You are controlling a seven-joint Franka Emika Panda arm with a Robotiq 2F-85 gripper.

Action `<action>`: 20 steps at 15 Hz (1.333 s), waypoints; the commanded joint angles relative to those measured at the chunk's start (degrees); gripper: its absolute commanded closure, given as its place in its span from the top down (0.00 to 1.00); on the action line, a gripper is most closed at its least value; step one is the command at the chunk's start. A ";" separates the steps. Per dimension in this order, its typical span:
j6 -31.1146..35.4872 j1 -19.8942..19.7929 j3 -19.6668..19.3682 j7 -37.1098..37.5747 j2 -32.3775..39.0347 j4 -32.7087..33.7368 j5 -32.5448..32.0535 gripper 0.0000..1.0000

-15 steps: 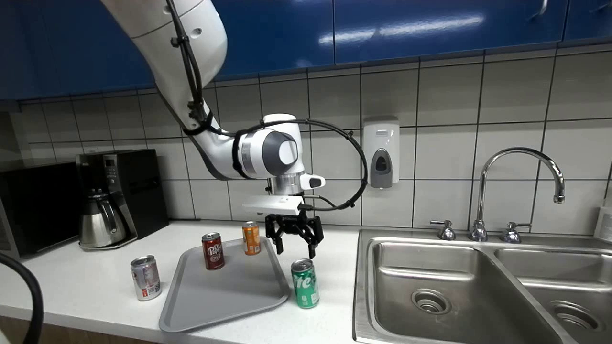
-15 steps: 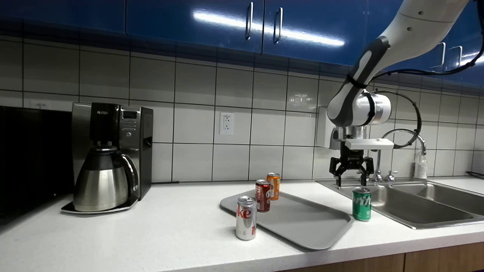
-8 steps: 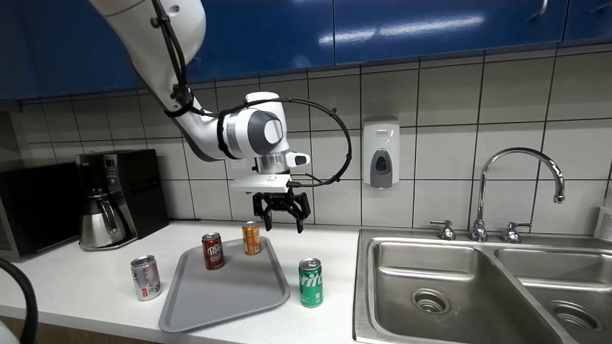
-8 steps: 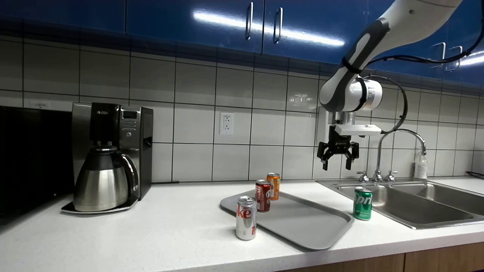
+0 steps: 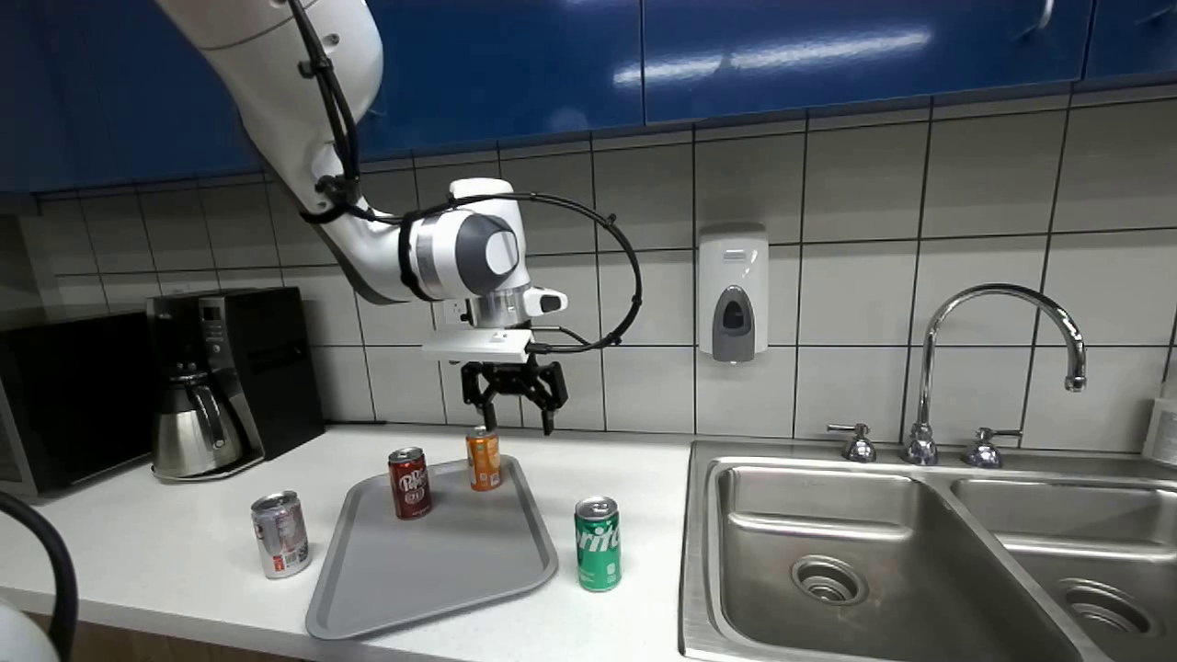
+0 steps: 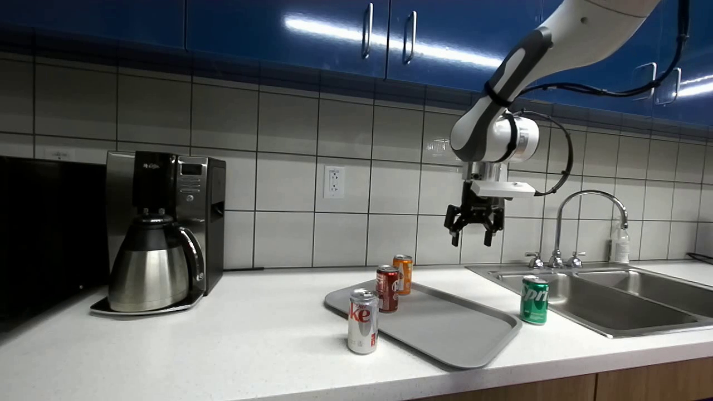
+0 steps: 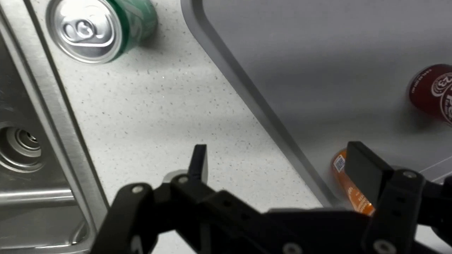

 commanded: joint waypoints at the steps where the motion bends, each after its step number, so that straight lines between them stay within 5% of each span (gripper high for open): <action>1: -2.57 0.29 1.07 -1.14 4.19 6.20 1.38 1.00; 20: -6.87 5.72 3.19 4.50 20.46 27.07 0.45 1.00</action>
